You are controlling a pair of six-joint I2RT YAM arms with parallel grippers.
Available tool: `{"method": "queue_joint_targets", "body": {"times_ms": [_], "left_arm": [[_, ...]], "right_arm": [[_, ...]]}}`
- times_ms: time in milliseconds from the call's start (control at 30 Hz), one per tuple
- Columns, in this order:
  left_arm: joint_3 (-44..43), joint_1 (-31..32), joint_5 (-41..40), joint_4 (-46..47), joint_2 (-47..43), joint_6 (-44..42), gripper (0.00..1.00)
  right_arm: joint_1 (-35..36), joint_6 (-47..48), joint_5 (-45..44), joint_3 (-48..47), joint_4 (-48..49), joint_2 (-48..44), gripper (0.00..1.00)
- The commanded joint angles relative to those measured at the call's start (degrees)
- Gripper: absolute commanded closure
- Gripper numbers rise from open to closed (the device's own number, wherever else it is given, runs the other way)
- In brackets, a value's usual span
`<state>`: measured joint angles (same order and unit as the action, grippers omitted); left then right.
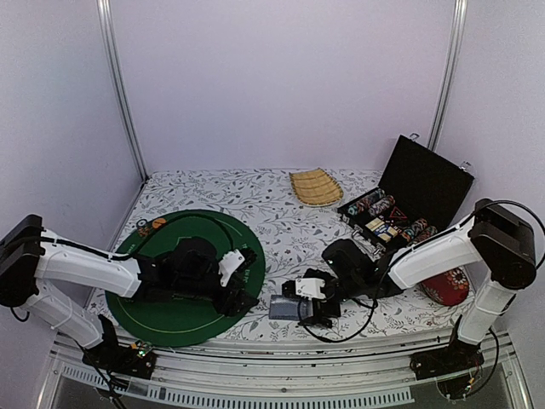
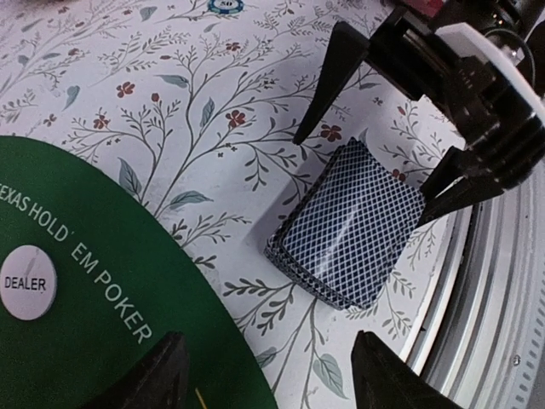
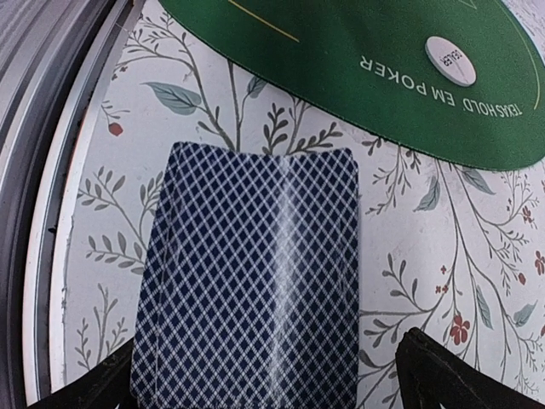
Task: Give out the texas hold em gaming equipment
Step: Move the poker card to the center of the board.
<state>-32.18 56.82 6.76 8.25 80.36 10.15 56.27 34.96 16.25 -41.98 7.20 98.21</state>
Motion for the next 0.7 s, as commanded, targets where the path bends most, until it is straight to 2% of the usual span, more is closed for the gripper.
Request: {"method": "queue_joint_targets", "body": {"times_ms": [0, 267, 400, 467, 533, 667], "left_arm": [[0.6, -1.0, 0.9, 2.7, -0.4, 2.6, 0.32], [0.2, -2.9, 0.0, -0.2, -1.8, 1.7, 0.32], [0.6, -3.6, -0.5, -1.0, -3.1, 1.4, 0.32], [0.5, -4.0, -1.3, -1.5, -3.8, 1.4, 0.32], [0.3, -4.4, -2.2, -2.3, -4.5, 1.5, 0.32], [0.8, -5.1, -3.4, -3.8, -6.6, 1.3, 0.32]], "right_arm": [[2.3, 1.6, -0.5, -2.1, -0.7, 3.5, 0.02], [3.5, -0.9, -3.8, -4.5, -3.9, 7.0, 0.13], [3.5, -2.4, -4.8, -4.9, -4.4, 7.1, 0.27], [3.4, -3.8, -6.9, -5.6, -4.7, 7.4, 0.29], [3.4, -5.3, -9.5, -6.6, -4.9, 8.1, 0.36], [3.2, -7.9, -13.7, -8.2, -5.2, 9.8, 0.37]]}}
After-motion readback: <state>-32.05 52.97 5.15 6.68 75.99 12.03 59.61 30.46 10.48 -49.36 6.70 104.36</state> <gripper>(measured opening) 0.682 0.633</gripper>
